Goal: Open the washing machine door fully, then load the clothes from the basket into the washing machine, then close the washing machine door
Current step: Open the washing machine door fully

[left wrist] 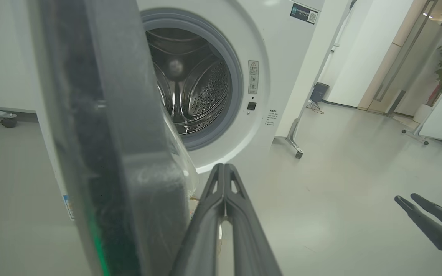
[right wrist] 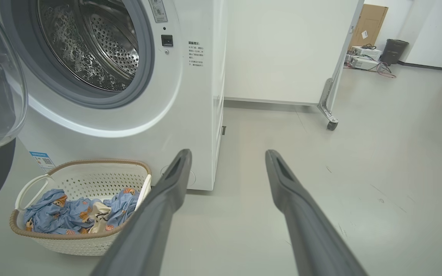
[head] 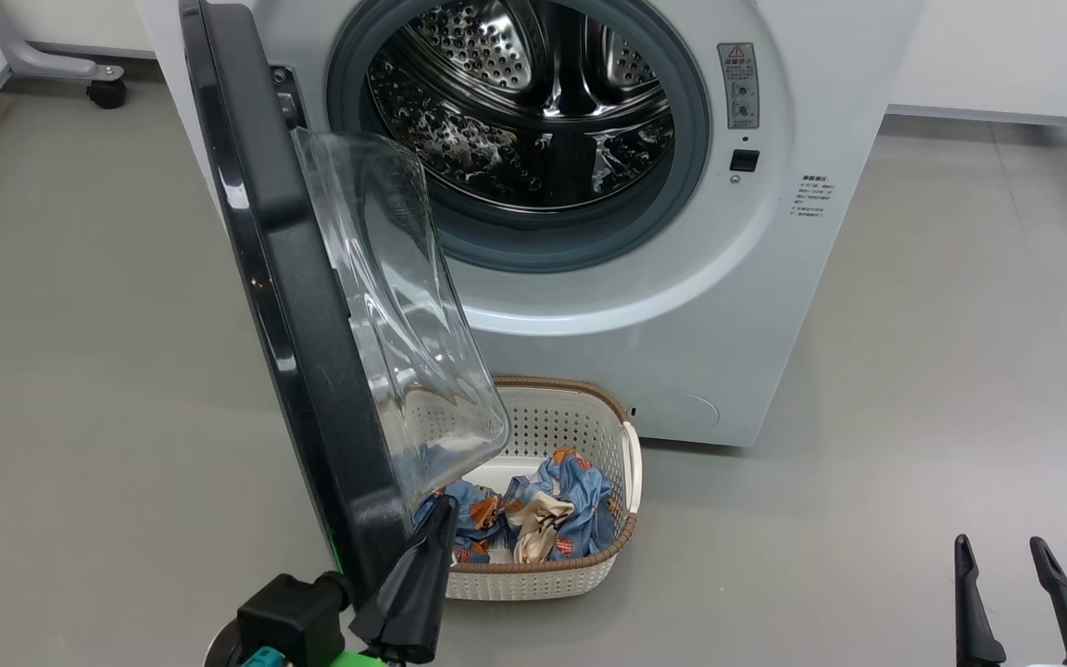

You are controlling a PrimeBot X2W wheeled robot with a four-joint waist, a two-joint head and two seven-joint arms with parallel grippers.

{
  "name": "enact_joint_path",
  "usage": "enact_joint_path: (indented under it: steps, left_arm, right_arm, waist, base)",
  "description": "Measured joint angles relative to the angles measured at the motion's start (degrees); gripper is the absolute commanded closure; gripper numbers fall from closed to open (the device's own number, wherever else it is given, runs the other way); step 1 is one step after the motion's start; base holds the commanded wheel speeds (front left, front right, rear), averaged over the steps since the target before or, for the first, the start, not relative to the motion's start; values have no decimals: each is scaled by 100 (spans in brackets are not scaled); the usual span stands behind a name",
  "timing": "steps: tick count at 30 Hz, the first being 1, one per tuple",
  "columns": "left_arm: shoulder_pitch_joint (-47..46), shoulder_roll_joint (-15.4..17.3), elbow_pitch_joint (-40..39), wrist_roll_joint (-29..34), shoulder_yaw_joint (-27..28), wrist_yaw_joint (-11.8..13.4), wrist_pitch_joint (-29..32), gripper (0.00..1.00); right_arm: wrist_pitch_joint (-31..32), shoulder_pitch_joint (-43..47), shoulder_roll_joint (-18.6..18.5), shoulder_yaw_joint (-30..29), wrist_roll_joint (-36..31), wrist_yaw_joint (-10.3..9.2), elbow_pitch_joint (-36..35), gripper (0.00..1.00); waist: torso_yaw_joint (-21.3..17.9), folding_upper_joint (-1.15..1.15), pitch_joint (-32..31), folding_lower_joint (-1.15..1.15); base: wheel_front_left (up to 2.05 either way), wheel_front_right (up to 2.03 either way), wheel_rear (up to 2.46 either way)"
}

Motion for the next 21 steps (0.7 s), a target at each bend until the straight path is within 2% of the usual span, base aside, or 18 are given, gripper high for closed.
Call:
enact_joint_path:
  steps: [7,21]
  left_arm:
    - [-6,0,76,-96,166,421,119,100]
    - [-138,-3,31,-41,49,547,275,100]
  right_arm:
    - [0,1,58,-86,-40,40,-1,0]
    - [0,23,99,-269,-42,54,-12,0]
  waist:
    - [-13,0,29,0]
    - [397,0,65,0]
  base:
    - [0,0,0]
    - [0,0,0]
